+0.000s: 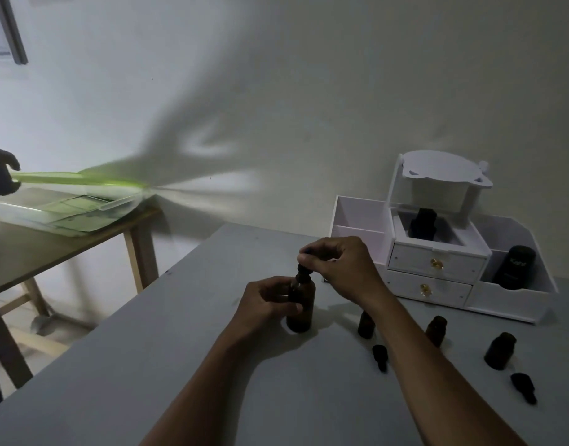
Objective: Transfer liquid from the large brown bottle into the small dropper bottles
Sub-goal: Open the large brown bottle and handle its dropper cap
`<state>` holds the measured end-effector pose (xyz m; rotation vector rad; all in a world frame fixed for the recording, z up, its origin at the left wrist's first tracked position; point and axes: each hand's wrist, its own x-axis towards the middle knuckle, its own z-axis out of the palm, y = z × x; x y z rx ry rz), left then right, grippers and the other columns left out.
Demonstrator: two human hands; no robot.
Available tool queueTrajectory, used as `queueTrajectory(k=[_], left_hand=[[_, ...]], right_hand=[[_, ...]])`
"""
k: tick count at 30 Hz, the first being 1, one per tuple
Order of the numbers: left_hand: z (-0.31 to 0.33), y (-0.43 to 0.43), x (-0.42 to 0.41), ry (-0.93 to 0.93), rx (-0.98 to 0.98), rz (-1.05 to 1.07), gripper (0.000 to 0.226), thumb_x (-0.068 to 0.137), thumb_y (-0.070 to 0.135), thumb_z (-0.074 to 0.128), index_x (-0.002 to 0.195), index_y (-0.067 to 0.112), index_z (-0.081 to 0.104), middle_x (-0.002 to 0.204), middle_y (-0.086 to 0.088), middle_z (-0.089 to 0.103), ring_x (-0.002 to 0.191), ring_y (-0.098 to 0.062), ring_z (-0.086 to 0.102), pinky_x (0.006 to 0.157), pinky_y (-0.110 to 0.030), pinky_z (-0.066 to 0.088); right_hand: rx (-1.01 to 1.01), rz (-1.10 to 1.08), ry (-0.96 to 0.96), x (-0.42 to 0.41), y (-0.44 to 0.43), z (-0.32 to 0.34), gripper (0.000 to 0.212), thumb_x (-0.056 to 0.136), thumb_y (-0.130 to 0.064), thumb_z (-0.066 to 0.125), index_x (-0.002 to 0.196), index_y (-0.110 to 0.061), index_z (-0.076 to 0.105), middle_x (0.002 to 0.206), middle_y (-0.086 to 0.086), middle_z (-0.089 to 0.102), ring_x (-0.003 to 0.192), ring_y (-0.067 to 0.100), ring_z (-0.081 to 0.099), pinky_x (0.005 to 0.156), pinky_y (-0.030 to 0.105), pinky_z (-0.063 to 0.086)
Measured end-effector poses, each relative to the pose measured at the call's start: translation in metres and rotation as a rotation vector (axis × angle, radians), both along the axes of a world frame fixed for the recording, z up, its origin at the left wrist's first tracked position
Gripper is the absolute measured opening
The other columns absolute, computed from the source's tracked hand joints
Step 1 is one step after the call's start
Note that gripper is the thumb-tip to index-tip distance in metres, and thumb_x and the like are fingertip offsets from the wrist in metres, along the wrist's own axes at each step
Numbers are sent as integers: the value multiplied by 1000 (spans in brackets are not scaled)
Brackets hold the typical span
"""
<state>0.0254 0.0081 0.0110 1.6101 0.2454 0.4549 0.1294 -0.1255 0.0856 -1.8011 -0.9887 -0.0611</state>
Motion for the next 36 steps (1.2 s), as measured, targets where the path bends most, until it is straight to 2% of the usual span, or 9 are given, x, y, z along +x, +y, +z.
queueTrajectory(k=[3, 5, 9, 14, 20, 26, 31, 34, 36], left_hand=[[-1, 0, 0, -5, -23, -2, 36, 80, -5, 71, 104, 20, 76, 102, 4, 77, 99, -17, 70, 70, -20, 58], [0, 1, 0, -4, -19, -3, 36, 80, -4, 71, 105, 21, 76, 103, 4, 76, 101, -18, 70, 72, -22, 57], [1, 2, -1, -17, 23, -3, 38, 80, -6, 71, 104, 23, 75, 102, 6, 77, 99, -15, 71, 77, -23, 55], [2, 2, 0, -22, 65, -9, 37, 81, -4, 72, 102, 27, 72, 101, 10, 75, 93, -7, 70, 69, -15, 54], [-1, 4, 1, -26, 62, -9, 38, 81, -4, 73, 105, 25, 72, 106, 5, 75, 99, -14, 70, 78, -22, 55], [-1, 3, -1, -29, 69, -12, 37, 82, -4, 72, 103, 27, 72, 101, 9, 75, 95, -10, 71, 71, -17, 55], [-1, 2, -2, -38, 40, -17, 37, 71, 11, 74, 105, 25, 74, 99, 10, 77, 98, -12, 70, 71, -17, 55], [-2, 2, -2, -49, 25, -15, 38, 70, 8, 73, 105, 23, 75, 98, 7, 78, 97, -12, 71, 71, -17, 54], [0, 4, -3, -79, 47, -2, 40, 68, 19, 75, 107, 27, 74, 99, 8, 78, 96, -8, 72, 76, -19, 55]], right_hand=[[-46, 1, -15, 2, 2, -6, 12, 84, -22, 77, 95, -18, 79, 85, -13, 73, 76, -9, 67, 63, 2, 47], [-46, 0, -20, 2, 2, -7, 11, 84, -21, 77, 94, -18, 79, 83, -14, 72, 74, -12, 65, 64, -1, 45], [-17, -13, -26, 0, 5, -9, 7, 84, -17, 77, 90, -16, 80, 77, -14, 71, 71, -11, 65, 66, 0, 46], [16, -24, -46, -2, 7, -9, 4, 83, -12, 77, 86, -11, 80, 74, -10, 71, 67, -10, 66, 65, 1, 46], [43, -33, -66, -4, 8, -10, 2, 82, -10, 78, 84, -11, 79, 71, -12, 69, 66, -8, 66, 64, 2, 47], [41, -38, -48, -4, 8, -11, 4, 83, -14, 78, 86, -13, 79, 75, -11, 72, 69, -8, 67, 65, 2, 47], [77, -34, -34, -5, 4, -1, 3, 83, -17, 78, 85, -16, 79, 76, -10, 75, 71, -1, 71, 66, 5, 49], [122, -12, -31, -8, 2, 13, 3, 84, -15, 77, 85, -14, 79, 75, -6, 76, 70, -1, 71, 65, 4, 48], [150, -4, -25, -9, 1, 26, 4, 84, -14, 77, 86, -11, 79, 76, -5, 76, 69, -2, 71, 64, 4, 47]])
